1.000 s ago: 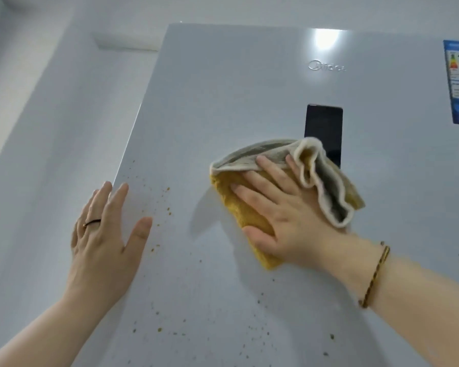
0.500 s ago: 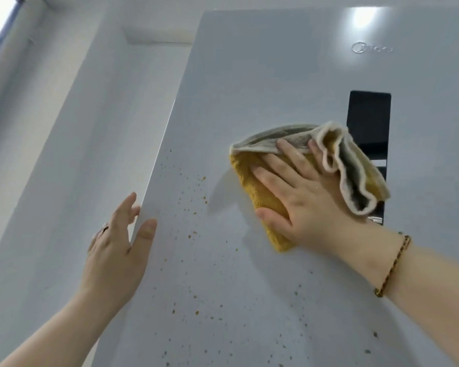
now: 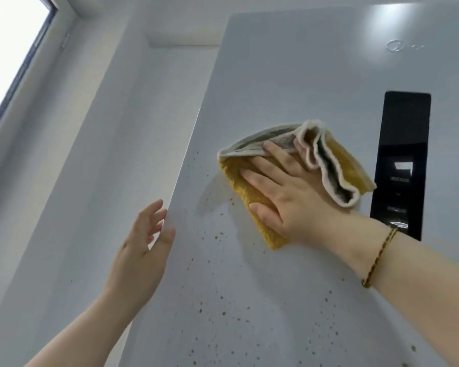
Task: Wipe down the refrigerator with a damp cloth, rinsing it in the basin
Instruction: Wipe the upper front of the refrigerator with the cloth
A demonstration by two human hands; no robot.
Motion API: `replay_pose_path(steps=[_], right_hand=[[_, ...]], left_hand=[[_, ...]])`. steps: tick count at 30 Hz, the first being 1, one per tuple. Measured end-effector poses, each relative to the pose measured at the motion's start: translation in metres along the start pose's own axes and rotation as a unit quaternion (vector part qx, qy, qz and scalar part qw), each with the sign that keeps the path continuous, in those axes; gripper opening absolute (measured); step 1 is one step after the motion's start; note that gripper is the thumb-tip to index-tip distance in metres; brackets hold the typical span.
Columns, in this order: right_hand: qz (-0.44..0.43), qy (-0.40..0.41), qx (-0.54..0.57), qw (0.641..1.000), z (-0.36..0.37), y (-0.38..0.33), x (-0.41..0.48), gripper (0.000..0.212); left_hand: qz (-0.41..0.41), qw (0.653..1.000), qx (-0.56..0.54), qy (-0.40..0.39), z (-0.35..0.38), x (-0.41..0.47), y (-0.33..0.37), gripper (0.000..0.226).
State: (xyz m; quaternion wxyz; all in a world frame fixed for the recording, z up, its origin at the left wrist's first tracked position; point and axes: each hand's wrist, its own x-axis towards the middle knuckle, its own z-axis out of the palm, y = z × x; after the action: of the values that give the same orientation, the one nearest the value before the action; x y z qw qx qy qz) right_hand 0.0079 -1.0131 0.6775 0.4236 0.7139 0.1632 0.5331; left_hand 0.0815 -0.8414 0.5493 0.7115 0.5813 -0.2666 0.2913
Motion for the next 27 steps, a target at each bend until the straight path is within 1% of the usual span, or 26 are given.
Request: replay_pose_path(steps=[1, 2, 3, 5, 6, 7, 8, 9, 12, 13, 14, 15, 16, 17, 18, 19, 20, 21, 22, 24, 25, 27], right_hand=[[0.013, 0.006, -0.014, 1.0, -0.003, 0.009, 0.005, 0.055], [0.047, 0.014, -0.021, 0.999, -0.009, 0.02, 0.012, 0.057], [0.106, 0.01, -0.026, 0.994, -0.018, 0.031, 0.019, 0.061], [0.264, -0.021, -0.032, 0.964, -0.029, 0.054, 0.03, 0.066], [0.317, -0.042, -0.045, 0.946, -0.034, 0.059, 0.032, 0.063], [0.339, -0.059, -0.056, 0.937, -0.037, 0.057, 0.032, 0.058], [0.335, -0.068, -0.061, 0.938, -0.035, 0.05, 0.031, 0.056], [0.31, -0.074, -0.061, 0.946, -0.032, 0.039, 0.029, 0.058], [0.166, -0.078, -0.027, 0.983, -0.017, -0.005, 0.015, 0.08], [0.121, -0.082, -0.008, 0.989, -0.013, -0.017, 0.01, 0.085], [0.095, -0.09, 0.024, 0.991, -0.011, -0.021, 0.009, 0.086], [0.075, -0.092, 0.063, 0.991, -0.011, -0.018, 0.01, 0.082], [0.043, -0.085, 0.084, 0.992, -0.013, -0.012, 0.014, 0.073], [0.006, -0.07, 0.084, 0.994, -0.015, -0.003, 0.018, 0.061], [-0.019, -0.038, 0.048, 0.998, -0.014, 0.01, 0.021, 0.049], [-0.016, -0.021, -0.004, 1.0, -0.014, 0.022, 0.023, 0.043], [0.015, -0.017, -0.04, 0.999, -0.016, 0.032, 0.023, 0.042], [0.064, -0.028, -0.06, 0.996, -0.02, 0.038, 0.024, 0.047], [0.126, -0.026, -0.073, 0.989, -0.026, 0.039, 0.025, 0.057], [0.261, -0.067, -0.086, 0.959, -0.03, 0.035, 0.025, 0.075], [0.283, -0.088, -0.091, 0.951, -0.033, 0.027, 0.026, 0.078], [0.246, -0.109, -0.068, 0.961, -0.027, 0.002, 0.028, 0.075]], left_hand=[[-0.008, 1.0, -0.013, -0.003, -0.002, 0.002, 0.0, 0.035], [-0.014, 1.0, -0.022, -0.007, -0.004, 0.003, -0.001, 0.032], [-0.016, 0.999, -0.028, -0.008, -0.006, 0.005, -0.002, 0.03], [-0.02, 0.999, -0.034, -0.012, -0.009, 0.005, -0.004, 0.029], [-0.024, 0.999, -0.033, -0.014, -0.01, 0.004, -0.006, 0.029], [-0.029, 0.999, -0.029, -0.017, -0.011, 0.004, -0.009, 0.029], [-0.037, 0.999, -0.022, -0.023, -0.012, 0.002, -0.012, 0.029], [-0.048, 0.998, -0.015, -0.03, -0.012, 0.0, -0.014, 0.03], [-0.074, 0.997, -0.006, -0.038, -0.013, -0.007, -0.019, 0.032], [-0.079, 0.996, -0.005, -0.043, -0.014, -0.009, -0.02, 0.031], [-0.084, 0.995, -0.004, -0.051, -0.014, -0.011, -0.02, 0.03], [-0.088, 0.994, -0.008, -0.058, -0.015, -0.012, -0.02, 0.028], [-0.091, 0.994, -0.017, -0.066, -0.016, -0.012, -0.019, 0.027], [-0.092, 0.992, -0.029, -0.076, -0.018, -0.011, -0.019, 0.026], [-0.091, 0.992, -0.039, -0.083, -0.019, -0.011, -0.019, 0.026], [-0.09, 0.991, -0.043, -0.088, -0.02, -0.01, -0.019, 0.026], [-0.089, 0.991, -0.046, -0.09, -0.021, -0.01, -0.019, 0.026], [-0.091, 0.99, -0.053, -0.089, -0.021, -0.01, -0.019, 0.026], [-0.094, 0.99, -0.067, -0.086, -0.021, -0.01, -0.019, 0.026], [-0.106, 0.987, -0.094, -0.079, -0.019, -0.012, -0.019, 0.026], [-0.109, 0.986, -0.101, -0.077, -0.019, -0.013, -0.019, 0.027], [-0.109, 0.985, -0.107, -0.078, -0.02, -0.013, -0.02, 0.031]])
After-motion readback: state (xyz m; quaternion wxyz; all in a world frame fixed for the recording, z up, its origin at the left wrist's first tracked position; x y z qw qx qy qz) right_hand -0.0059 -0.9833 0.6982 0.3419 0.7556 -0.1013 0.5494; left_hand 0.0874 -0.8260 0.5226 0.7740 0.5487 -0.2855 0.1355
